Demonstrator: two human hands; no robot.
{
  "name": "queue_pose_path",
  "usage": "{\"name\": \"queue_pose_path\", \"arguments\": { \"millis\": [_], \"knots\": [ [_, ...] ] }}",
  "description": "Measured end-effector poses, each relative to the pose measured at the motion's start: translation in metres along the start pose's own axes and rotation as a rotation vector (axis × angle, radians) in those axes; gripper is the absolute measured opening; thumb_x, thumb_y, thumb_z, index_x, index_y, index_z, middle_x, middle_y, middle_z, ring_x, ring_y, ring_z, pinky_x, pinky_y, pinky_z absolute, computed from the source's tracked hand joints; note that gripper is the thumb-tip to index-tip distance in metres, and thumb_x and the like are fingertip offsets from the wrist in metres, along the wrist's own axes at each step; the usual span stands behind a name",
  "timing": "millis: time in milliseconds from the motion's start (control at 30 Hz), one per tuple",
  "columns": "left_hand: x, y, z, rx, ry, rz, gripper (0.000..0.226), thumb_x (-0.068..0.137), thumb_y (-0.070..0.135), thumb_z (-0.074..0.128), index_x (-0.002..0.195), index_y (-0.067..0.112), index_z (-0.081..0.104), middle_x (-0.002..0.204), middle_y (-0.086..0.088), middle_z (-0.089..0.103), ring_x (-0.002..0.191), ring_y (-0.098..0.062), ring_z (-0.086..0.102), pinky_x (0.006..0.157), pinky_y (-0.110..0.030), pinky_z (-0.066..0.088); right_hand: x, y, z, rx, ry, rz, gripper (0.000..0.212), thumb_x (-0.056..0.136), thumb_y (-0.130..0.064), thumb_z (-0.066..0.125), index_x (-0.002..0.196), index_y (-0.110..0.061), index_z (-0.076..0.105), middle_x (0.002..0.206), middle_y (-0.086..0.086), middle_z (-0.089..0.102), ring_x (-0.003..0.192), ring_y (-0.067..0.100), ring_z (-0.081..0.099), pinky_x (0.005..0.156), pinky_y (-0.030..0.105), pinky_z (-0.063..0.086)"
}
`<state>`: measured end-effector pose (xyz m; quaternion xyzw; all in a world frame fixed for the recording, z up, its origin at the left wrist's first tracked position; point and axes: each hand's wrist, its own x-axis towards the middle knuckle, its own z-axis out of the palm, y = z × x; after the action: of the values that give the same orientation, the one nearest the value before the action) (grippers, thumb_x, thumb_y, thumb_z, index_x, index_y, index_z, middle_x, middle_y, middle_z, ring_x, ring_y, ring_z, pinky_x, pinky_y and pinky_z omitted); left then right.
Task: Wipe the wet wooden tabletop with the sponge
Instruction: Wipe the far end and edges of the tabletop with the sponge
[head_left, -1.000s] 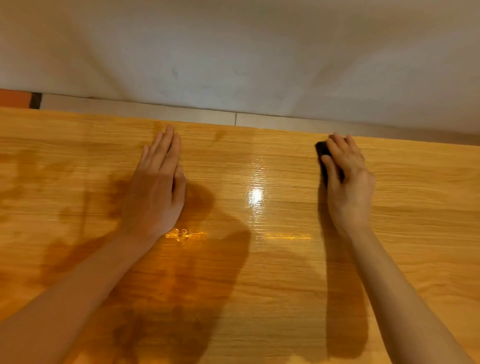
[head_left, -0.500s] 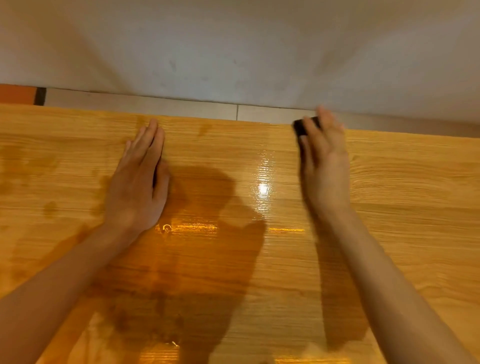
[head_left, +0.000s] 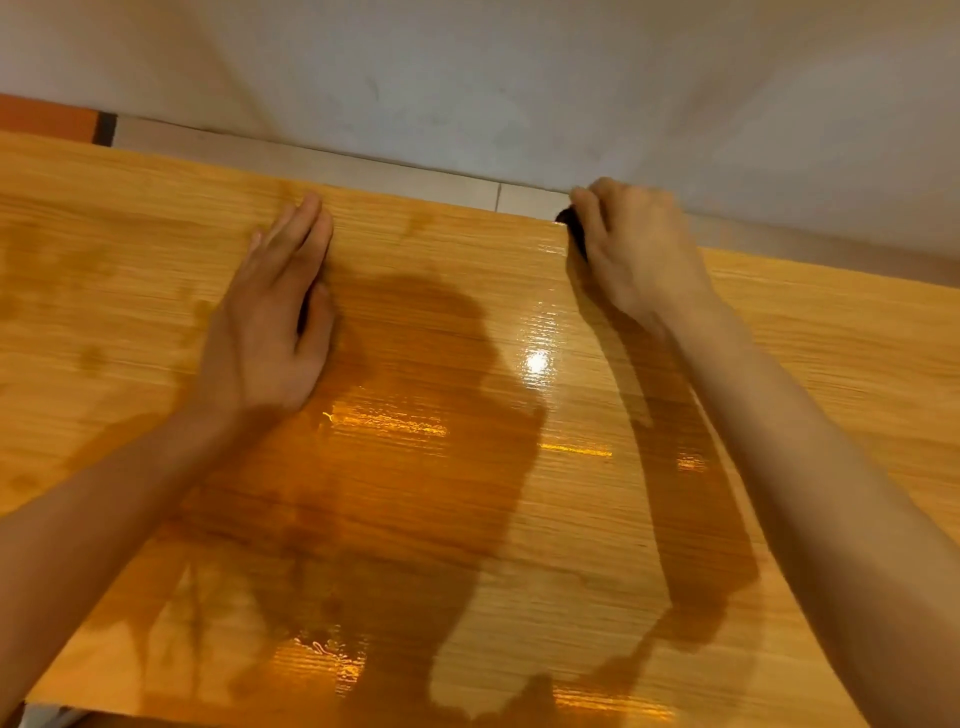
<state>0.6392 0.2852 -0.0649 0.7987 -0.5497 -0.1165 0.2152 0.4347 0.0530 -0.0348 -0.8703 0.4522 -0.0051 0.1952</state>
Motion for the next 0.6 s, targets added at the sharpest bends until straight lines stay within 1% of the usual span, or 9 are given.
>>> {"name": "queue_pose_path", "arguments": {
  "millis": [100, 167, 267, 367, 433, 500, 533, 600],
  "knots": [
    [0.000, 0.000, -0.001, -0.006, -0.002, 0.004, 0.054, 0.104, 0.016, 0.035, 0.155, 0.000, 0.031, 0.166, -0.013, 0.023, 0.156, -0.026, 0.015, 0.127, -0.049, 0.014, -0.018, 0.043, -0.027, -0.081, 0.016, 0.205, 0.043, 0.102, -0.033, 0.032, 0.100, -0.005, 0.065, 0.105, 0.029, 0.065, 0.096, 0.047, 0.057, 0.078, 0.045, 0.044],
    [0.000, 0.001, -0.002, 0.007, 0.007, 0.012, 0.053, 0.104, 0.017, 0.035, 0.154, 0.000, 0.032, 0.166, -0.013, 0.024, 0.156, -0.026, 0.016, 0.126, -0.050, 0.016, -0.019, 0.039, -0.026, -0.101, 0.040, 0.247, 0.043, 0.102, -0.030, 0.032, 0.099, 0.000, 0.063, 0.106, 0.033, 0.063, 0.097, 0.048, 0.056, 0.079, 0.045, 0.043],
    [0.001, 0.002, -0.002, 0.020, 0.013, 0.017, 0.052, 0.105, 0.017, 0.033, 0.154, -0.002, 0.032, 0.165, -0.014, 0.024, 0.156, -0.026, 0.016, 0.127, -0.047, 0.013, -0.006, -0.011, -0.002, -0.105, 0.071, 0.172, 0.040, 0.102, -0.025, 0.032, 0.100, 0.001, 0.062, 0.109, 0.030, 0.064, 0.100, 0.046, 0.057, 0.082, 0.046, 0.042],
    [0.000, 0.001, -0.002, 0.050, -0.012, 0.005, 0.054, 0.105, 0.019, 0.031, 0.156, 0.000, 0.028, 0.166, -0.012, 0.021, 0.156, -0.022, 0.012, 0.128, -0.036, 0.006, 0.004, -0.076, 0.031, -0.067, 0.102, 0.006, 0.037, 0.103, -0.023, 0.030, 0.105, -0.005, 0.062, 0.109, 0.019, 0.067, 0.103, 0.036, 0.058, 0.085, 0.041, 0.041],
    [0.001, 0.000, 0.000, 0.051, -0.006, 0.001, 0.055, 0.105, 0.021, 0.030, 0.156, 0.001, 0.028, 0.167, -0.011, 0.020, 0.156, -0.023, 0.013, 0.128, -0.032, 0.004, 0.002, -0.100, 0.040, 0.013, 0.110, -0.118, 0.034, 0.104, -0.023, 0.030, 0.109, -0.009, 0.061, 0.110, 0.012, 0.065, 0.103, 0.029, 0.055, 0.087, 0.036, 0.039],
    [0.001, 0.001, 0.000, 0.026, 0.004, -0.004, 0.055, 0.105, 0.021, 0.031, 0.156, 0.002, 0.028, 0.167, -0.011, 0.020, 0.156, -0.025, 0.014, 0.127, -0.031, 0.003, -0.006, -0.093, 0.036, 0.129, 0.063, -0.200, 0.032, 0.104, -0.025, 0.033, 0.119, -0.011, 0.058, 0.118, 0.008, 0.063, 0.109, 0.027, 0.053, 0.093, 0.035, 0.038],
    [0.001, 0.002, 0.000, 0.016, 0.002, 0.000, 0.055, 0.105, 0.022, 0.031, 0.156, 0.002, 0.028, 0.167, -0.011, 0.020, 0.156, -0.025, 0.014, 0.128, -0.032, 0.002, -0.012, -0.079, 0.030, 0.166, 0.055, -0.200, 0.033, 0.104, -0.025, 0.036, 0.125, -0.012, 0.057, 0.123, 0.008, 0.061, 0.113, 0.027, 0.052, 0.097, 0.035, 0.038],
    [0.000, 0.002, -0.002, -0.014, 0.002, 0.016, 0.055, 0.105, 0.021, 0.033, 0.156, 0.001, 0.027, 0.167, -0.012, 0.020, 0.156, -0.024, 0.014, 0.128, -0.033, 0.002, -0.025, -0.046, 0.016, 0.158, 0.106, -0.105, 0.033, 0.104, -0.024, 0.037, 0.129, -0.012, 0.055, 0.127, 0.008, 0.060, 0.117, 0.028, 0.050, 0.099, 0.033, 0.036]
  ]
}}
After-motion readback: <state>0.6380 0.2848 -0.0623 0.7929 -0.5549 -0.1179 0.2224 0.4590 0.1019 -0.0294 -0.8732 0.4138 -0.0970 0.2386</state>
